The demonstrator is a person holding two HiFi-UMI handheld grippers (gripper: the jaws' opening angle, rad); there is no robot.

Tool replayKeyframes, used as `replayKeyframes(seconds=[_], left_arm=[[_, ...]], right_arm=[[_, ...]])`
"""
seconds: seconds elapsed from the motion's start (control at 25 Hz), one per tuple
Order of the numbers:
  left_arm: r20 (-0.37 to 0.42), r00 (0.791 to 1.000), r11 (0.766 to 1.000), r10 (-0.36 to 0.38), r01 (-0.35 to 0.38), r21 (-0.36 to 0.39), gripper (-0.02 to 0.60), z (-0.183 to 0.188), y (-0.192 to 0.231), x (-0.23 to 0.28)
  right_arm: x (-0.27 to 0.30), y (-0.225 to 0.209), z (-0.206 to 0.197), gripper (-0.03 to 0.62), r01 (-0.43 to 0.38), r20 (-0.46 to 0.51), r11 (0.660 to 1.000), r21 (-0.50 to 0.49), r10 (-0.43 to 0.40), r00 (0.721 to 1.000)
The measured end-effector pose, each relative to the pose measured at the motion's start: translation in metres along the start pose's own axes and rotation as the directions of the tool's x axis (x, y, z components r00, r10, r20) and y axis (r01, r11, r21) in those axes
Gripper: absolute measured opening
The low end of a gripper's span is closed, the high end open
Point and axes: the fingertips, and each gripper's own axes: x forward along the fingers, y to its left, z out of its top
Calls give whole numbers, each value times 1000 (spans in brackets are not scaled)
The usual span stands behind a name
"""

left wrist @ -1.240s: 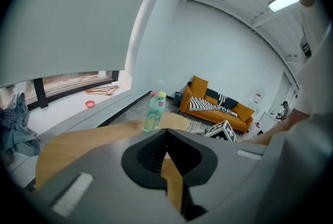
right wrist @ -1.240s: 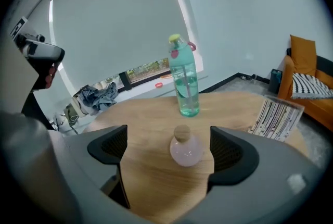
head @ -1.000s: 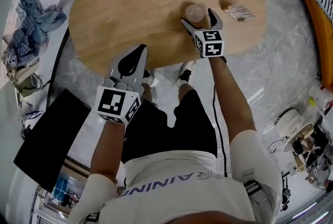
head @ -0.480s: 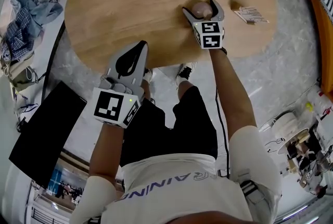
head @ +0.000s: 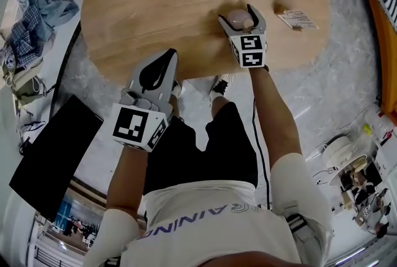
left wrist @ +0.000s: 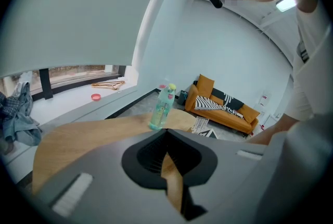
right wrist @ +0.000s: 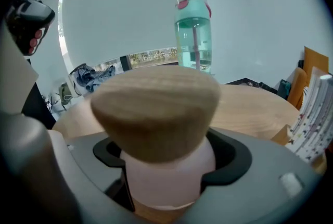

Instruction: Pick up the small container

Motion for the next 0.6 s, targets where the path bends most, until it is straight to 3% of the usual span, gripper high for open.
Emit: replayKeyframes(seconds=[0.32, 0.6], left_arm=[[64, 998, 999, -28, 26, 32, -2, 52, -23, -28], [143, 989, 996, -48, 36, 82, -2, 113, -42, -72]], right_arm=[[-96, 45, 70, 425, -100, 84, 995, 28, 98, 992], [-192, 58, 170, 425, -95, 178, 995, -1, 94, 980]])
